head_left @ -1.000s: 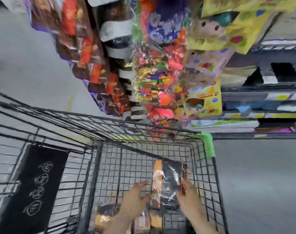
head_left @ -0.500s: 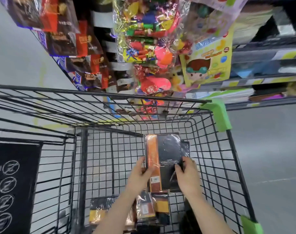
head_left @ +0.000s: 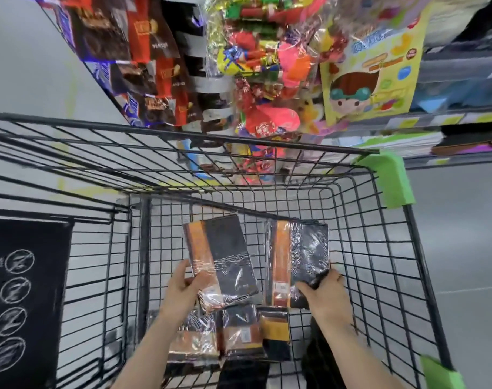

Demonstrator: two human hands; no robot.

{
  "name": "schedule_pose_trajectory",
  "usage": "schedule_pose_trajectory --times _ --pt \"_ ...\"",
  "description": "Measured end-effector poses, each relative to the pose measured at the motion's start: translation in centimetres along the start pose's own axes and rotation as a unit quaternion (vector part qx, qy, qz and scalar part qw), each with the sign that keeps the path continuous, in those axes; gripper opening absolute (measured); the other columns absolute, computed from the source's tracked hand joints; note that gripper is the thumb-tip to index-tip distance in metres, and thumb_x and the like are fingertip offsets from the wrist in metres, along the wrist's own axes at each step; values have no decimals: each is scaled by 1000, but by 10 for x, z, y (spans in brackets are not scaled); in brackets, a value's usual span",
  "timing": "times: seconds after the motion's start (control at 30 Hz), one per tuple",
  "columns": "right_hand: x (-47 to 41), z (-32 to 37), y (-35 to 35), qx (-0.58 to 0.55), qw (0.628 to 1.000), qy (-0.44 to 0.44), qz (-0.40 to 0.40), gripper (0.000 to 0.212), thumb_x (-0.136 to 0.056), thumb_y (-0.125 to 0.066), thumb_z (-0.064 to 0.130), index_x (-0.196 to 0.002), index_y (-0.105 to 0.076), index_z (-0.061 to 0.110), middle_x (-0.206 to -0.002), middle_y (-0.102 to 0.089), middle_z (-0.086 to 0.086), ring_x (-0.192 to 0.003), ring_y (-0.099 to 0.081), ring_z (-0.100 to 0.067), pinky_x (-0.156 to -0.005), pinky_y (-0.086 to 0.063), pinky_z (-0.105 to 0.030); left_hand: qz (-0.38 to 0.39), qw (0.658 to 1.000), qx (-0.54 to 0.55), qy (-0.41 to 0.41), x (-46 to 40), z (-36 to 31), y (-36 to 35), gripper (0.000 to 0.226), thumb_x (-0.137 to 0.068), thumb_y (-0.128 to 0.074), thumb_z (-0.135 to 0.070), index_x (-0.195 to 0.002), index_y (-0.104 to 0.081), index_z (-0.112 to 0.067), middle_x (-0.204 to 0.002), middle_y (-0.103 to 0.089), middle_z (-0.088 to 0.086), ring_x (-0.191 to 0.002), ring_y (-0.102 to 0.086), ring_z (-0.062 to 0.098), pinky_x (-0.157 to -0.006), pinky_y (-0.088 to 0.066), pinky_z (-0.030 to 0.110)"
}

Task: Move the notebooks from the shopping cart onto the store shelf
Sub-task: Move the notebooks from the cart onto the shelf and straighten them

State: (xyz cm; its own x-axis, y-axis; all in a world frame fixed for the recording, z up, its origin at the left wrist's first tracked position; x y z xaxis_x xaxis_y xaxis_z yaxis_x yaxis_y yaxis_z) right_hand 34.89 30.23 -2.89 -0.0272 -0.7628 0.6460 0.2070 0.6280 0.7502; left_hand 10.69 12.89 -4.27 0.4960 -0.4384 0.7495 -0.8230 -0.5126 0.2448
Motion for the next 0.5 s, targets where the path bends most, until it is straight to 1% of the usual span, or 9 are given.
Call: schedule_pose_trajectory --times 0.03,0.07,0.1,0.13,0.2,0.27,0.3,0.37,0.5 --pt "-2 -1 -1 11 1000 0 0 76 -69 -69 55 -118 -38 4 -115 -52 -15 -100 -59 -31 -72 -51 -39 1 1000 -3 -1 -1 3 0 31 -90 -56 -24 -115 -43 -36 -87 -56 -17 -70 -60 -3 -65 -47 13" --pt "-4 -2 -1 21 1000 0 -1 73 -71 -67 54 -116 -38 5 -114 -54 -14 -98 -60 -31 -67 -48 -36 1 1000 -2 0 -2 5 1 28 -90 -57 -24 -106 -42 -41 -86 -61 -15 -70 -62 -4 -62 -47 13" --pt "-4 -2 1 27 1000 3 -6 69 -73 -66 54 -114 -39 6 -113 -55 -13 -96 -61 -30 -62 -44 -33 0 1000 5 5 -4 5 2 28 -89 -57 -25 -105 -42 -42 -90 -65 -11 -77 -64 0 -68 -49 18" --pt "-3 -3 4 26 1000 6 -12 64 -75 -64 53 -113 -40 7 -112 -56 -12 -93 -61 -29 -59 -40 -30 -1 1000 6 11 -3 1 2 28 -89 -58 -26 -109 -42 -41 -92 -66 -8 -84 -64 6 -76 -49 25" --pt "2 -1 13 -1 999 18 -35 51 -81 -61 47 -109 -42 9 -107 -59 -10 -82 -61 -27 -54 -38 -29 -5 1000 3 18 1 -7 8 35 -88 -58 -30 -118 -41 -36 -93 -65 -3 -90 -62 15 -79 -46 30" --pt "13 6 27 -23 998 26 -45 39 -86 -56 41 -108 -41 12 -93 -63 -7 -64 -56 -17 -46 -33 -25 -7 1000 -10 16 12 -27 17 53 -84 -61 -42 -129 -39 -29 -109 -65 5 -100 -61 23 -88 -46 36" --pt "19 12 35 -23 998 37 -43 33 -88 -53 38 -108 -41 14 -83 -63 -3 -58 -53 -12 -43 -29 -23 -6 1000 -19 10 19 -39 20 60 -83 -61 -44 -134 -36 -26 -119 -60 3 -104 -58 23 -93 -45 38" --pt "32 26 52 -27 996 75 -32 24 -91 -50 33 -106 -43 16 -72 -61 2 -54 -52 -9 -42 -31 -22 0 999 -38 -9 36 -62 26 59 -88 -57 -35 -139 -30 -21 -122 -51 1 -106 -52 21 -96 -41 38" --pt "60 42 97 -50 990 129 -13 18 -92 -49 30 -102 -45 16 -77 -64 0 -63 -59 -17 -56 -47 -31 -6 998 -47 -34 74 -105 35 64 -90 -56 -30 -144 -23 -18 -132 -49 10 -112 -51 26 -103 -38 44"
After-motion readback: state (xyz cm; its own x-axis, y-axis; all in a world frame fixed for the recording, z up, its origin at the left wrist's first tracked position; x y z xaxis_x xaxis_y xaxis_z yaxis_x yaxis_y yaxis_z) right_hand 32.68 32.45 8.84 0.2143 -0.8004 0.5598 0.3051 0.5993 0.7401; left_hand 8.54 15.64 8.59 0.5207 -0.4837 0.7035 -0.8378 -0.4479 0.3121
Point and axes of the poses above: each hand's wrist, its own x-axis away from the middle knuckle, its own y-axis out of the back of the hand, z = x × y, the point moved 6 cm from there along -x, towards the middle knuckle
